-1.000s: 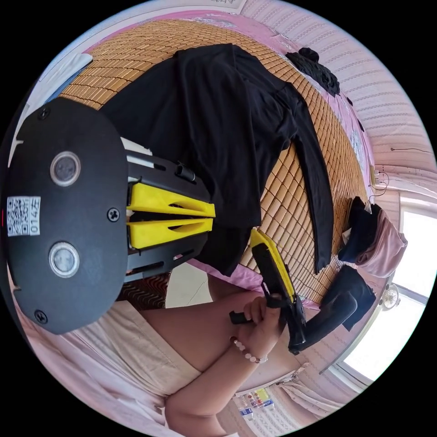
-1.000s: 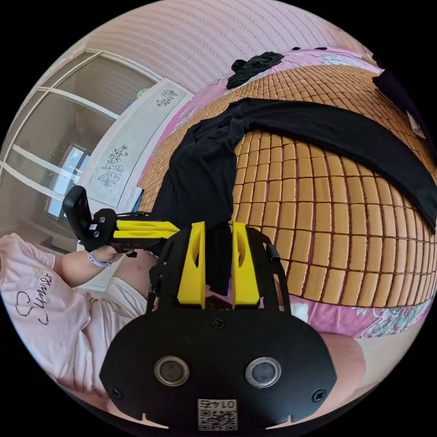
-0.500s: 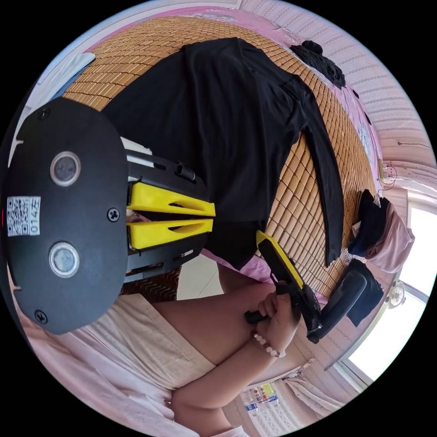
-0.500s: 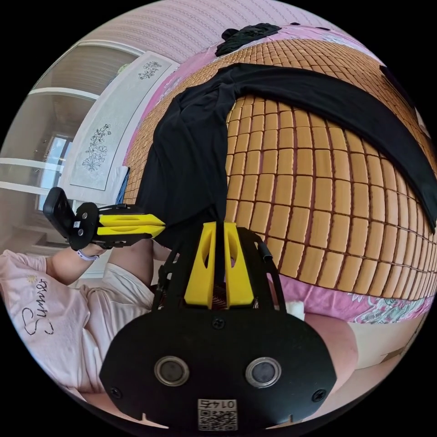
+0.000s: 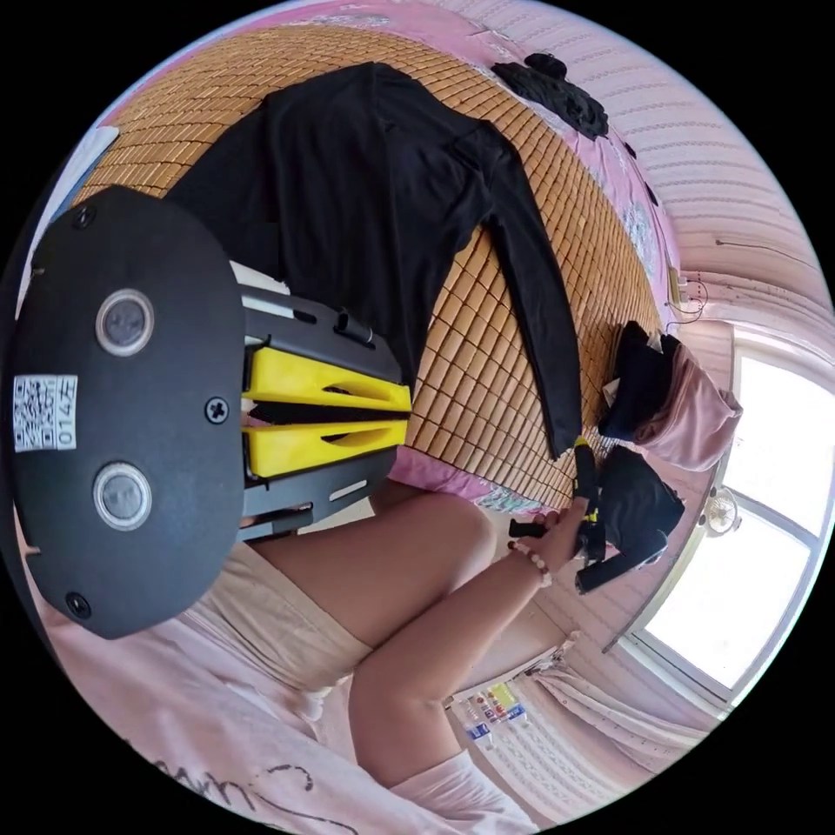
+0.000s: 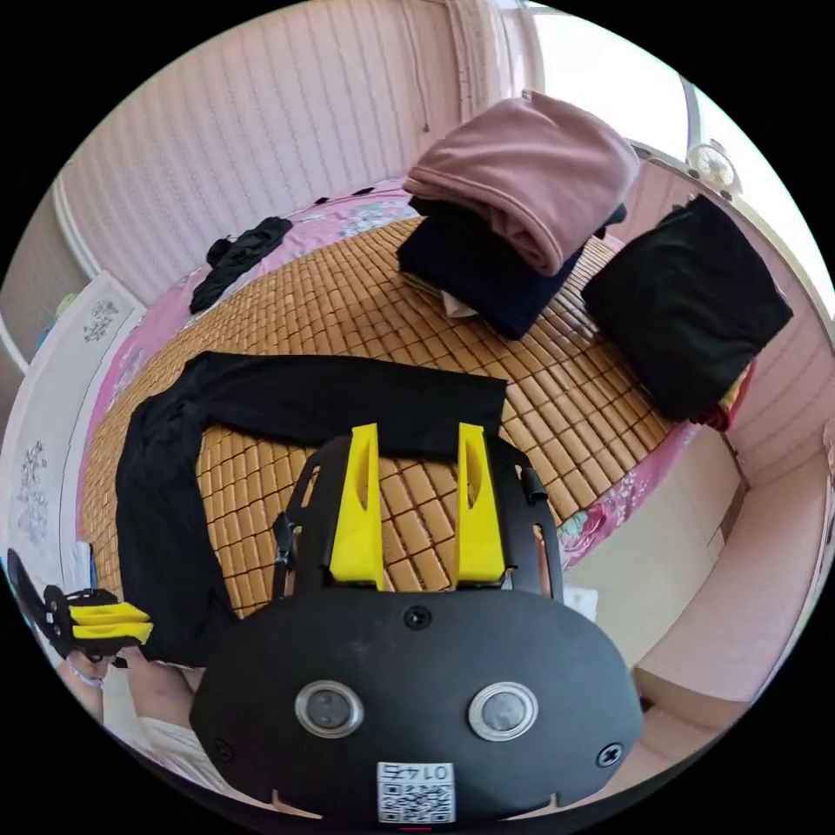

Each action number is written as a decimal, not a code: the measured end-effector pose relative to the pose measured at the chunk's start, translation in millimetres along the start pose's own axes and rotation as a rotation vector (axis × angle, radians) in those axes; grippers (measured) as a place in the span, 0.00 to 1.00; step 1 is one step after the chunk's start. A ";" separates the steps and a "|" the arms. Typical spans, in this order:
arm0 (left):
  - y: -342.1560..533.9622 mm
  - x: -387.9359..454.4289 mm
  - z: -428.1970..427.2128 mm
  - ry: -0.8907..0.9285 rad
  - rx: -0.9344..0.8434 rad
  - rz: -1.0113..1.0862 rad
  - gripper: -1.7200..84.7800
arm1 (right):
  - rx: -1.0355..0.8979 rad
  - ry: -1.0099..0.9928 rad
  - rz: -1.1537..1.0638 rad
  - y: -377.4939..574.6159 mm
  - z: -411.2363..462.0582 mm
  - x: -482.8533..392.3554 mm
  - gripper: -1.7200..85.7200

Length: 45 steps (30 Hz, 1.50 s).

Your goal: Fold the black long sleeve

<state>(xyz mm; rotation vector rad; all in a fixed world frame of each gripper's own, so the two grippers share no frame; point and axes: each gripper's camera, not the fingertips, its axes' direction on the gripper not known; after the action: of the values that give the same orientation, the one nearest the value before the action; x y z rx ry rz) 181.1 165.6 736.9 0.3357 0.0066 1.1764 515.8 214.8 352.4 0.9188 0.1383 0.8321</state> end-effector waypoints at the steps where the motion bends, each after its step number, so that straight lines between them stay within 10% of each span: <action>1: -10.0 1.5 -4.2 -0.036 0.003 0.024 0.02 | -0.007 -0.002 0.054 6.0 10.4 14.2 0.17; 26: -231.9 73.8 111.8 -0.248 -0.189 0.419 0.11 | 0.122 -0.526 0.412 32.6 12.8 160.9 0.03; 36: -221.0 95.5 154.8 -0.396 -0.278 0.437 0.02 | 0.303 -0.767 0.211 50.8 -12.0 149.9 0.02; 45: -147.8 45.7 29.3 -0.315 0.093 0.130 0.01 | 0.476 -0.973 -0.124 61.5 -81.5 30.4 0.02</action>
<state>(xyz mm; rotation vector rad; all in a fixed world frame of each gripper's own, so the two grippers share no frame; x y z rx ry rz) 337.6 149.2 733.8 0.6086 -0.2389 1.2431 465.3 308.6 354.9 1.6539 -0.4696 0.1625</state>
